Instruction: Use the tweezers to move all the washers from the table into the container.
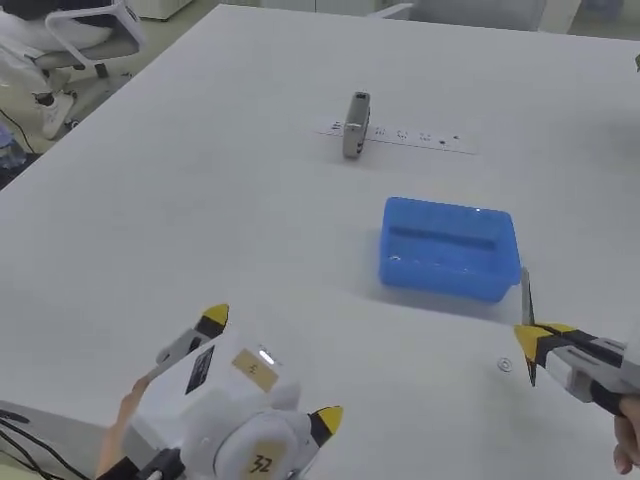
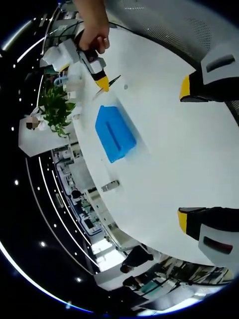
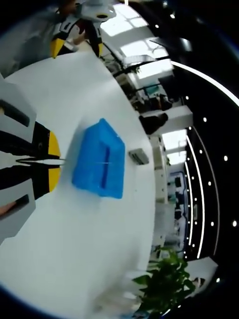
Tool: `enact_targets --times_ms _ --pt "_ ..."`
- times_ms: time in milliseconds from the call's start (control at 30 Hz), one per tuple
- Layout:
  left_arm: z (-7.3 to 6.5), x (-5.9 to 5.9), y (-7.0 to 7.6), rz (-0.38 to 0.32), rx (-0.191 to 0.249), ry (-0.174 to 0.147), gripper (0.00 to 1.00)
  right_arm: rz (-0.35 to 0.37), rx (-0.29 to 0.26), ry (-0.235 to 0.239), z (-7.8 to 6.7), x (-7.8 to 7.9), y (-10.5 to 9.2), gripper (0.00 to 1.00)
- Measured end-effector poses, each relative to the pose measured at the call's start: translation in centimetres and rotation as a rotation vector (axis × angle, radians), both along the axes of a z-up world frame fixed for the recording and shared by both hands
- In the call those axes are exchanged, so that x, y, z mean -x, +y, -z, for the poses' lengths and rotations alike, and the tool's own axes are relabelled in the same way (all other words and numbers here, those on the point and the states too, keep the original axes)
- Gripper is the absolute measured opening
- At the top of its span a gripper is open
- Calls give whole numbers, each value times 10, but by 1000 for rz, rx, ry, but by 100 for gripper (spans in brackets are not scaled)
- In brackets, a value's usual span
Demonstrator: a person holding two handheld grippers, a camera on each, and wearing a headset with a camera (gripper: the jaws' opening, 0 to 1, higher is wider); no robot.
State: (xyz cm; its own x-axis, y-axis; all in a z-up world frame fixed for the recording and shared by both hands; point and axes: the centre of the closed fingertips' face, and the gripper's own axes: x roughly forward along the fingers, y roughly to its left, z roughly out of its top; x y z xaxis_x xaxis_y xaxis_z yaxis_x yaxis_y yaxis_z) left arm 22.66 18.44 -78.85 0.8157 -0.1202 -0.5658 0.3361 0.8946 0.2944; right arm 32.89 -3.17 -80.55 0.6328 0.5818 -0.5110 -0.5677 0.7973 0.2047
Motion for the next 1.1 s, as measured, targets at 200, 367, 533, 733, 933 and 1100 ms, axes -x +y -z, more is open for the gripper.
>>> enact_targets --times_ms 200,367,533,733,933,1100 --pt "-6 0 -15 52 71 23 79 -19 -59 15 -11 6 7 1" --pt "-47 -13 -41 151 131 -49 55 -123 -72 5 -25 25 30 1" --pt "-70 -27 -58 222 136 -74 27 -208 -47 -33 -37 45 50 1" --pt "-73 -42 -81 250 298 -13 1 -299 -10 -79 -50 62 68 2" --pt "-63 -60 -87 251 299 8 0 -373 -24 -71 -53 79 81 2" --pt "-64 -57 -105 296 322 23 0 -444 25 -78 -47 93 89 2"
